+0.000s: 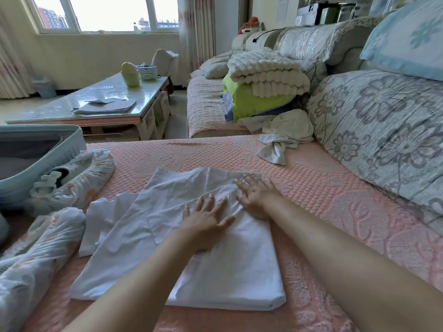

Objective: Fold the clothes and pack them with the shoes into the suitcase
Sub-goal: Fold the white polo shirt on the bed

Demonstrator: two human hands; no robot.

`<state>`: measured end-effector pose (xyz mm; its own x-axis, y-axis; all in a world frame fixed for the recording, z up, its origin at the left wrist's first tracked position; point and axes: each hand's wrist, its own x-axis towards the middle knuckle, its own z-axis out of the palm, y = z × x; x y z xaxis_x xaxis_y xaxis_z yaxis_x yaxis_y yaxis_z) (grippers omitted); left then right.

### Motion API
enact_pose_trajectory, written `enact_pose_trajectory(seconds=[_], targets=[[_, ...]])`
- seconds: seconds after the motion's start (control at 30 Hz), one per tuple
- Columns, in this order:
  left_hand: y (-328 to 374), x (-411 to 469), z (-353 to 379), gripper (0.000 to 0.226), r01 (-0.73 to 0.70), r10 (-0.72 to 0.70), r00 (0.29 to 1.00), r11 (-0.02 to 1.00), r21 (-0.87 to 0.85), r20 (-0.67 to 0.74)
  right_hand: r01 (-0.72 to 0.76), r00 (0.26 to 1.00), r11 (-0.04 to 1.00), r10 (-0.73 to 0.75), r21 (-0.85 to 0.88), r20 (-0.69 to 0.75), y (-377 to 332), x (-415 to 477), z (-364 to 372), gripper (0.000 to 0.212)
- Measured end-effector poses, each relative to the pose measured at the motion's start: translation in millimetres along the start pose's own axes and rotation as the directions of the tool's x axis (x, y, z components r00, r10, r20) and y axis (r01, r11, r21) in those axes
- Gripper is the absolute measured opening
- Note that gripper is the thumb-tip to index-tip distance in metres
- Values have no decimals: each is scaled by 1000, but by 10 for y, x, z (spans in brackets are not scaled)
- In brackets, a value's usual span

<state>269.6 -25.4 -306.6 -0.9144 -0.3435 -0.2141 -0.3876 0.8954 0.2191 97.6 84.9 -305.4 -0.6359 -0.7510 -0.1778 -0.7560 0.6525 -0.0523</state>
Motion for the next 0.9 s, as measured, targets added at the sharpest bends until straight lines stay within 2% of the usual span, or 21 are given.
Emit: enact_pose_trajectory(seconds=[0.1, 0.2, 0.27, 0.37, 0.43, 0.5, 0.57, 0.6, 0.7, 0.77, 0.8, 0.9], targets=[[-216, 9, 21, 65, 10, -7, 999, 998, 62, -47, -46, 996, 997, 40, -67, -83, -117, -3, -32, 60], [-482, -47, -3, 62, 19, 6, 987, 987, 157, -159, 19, 984, 1000, -22, -14, -179, -215, -50, -10, 59], [-588, -78, -111, 59, 113, -53, 955, 975, 193, -293, 76, 981, 995, -62, 71, -185, -236, -89, 16, 58], [-675, -131, -301, 35, 247, -191, 922, 960, 132, -337, 123, 965, 986, -92, 113, -245, -256, -143, 50, 56], [-734, -124, -367, 28, 289, -186, 879, 940, 181, -439, 173, 925, 982, -136, 76, -355, -293, -182, 67, 54], [-752, -110, -403, 28, 337, -180, 845, 911, 239, -504, 205, 905, 978, -178, 28, -386, -352, -246, 55, 54], [-693, -86, -394, 45, 322, -156, 862, 903, 283, -482, 204, 936, 979, -192, 11, -294, -414, -312, 49, 56], [-631, -85, -391, 52, 269, -111, 874, 922, 279, -473, 186, 959, 982, -177, 19, -219, -441, -340, 46, 56], [-386, -146, -380, 45, -46, 126, 896, 980, 192, -427, 114, 987, 994, -113, 2, -112, -498, -369, 13, 57], [-256, -250, -300, 42, -202, 246, 930, 963, 179, -275, 70, 993, 997, -74, -37, -91, -566, -370, 5, 58], [-224, -311, -238, 45, -223, 260, 950, 953, 203, -176, 54, 996, 998, -57, -35, -72, -614, -393, 4, 59], [-243, -506, -73, 72, -174, 167, 985, 959, 226, 47, 82, 996, 996, -83, -24, -35, -777, -546, 49, 64]])
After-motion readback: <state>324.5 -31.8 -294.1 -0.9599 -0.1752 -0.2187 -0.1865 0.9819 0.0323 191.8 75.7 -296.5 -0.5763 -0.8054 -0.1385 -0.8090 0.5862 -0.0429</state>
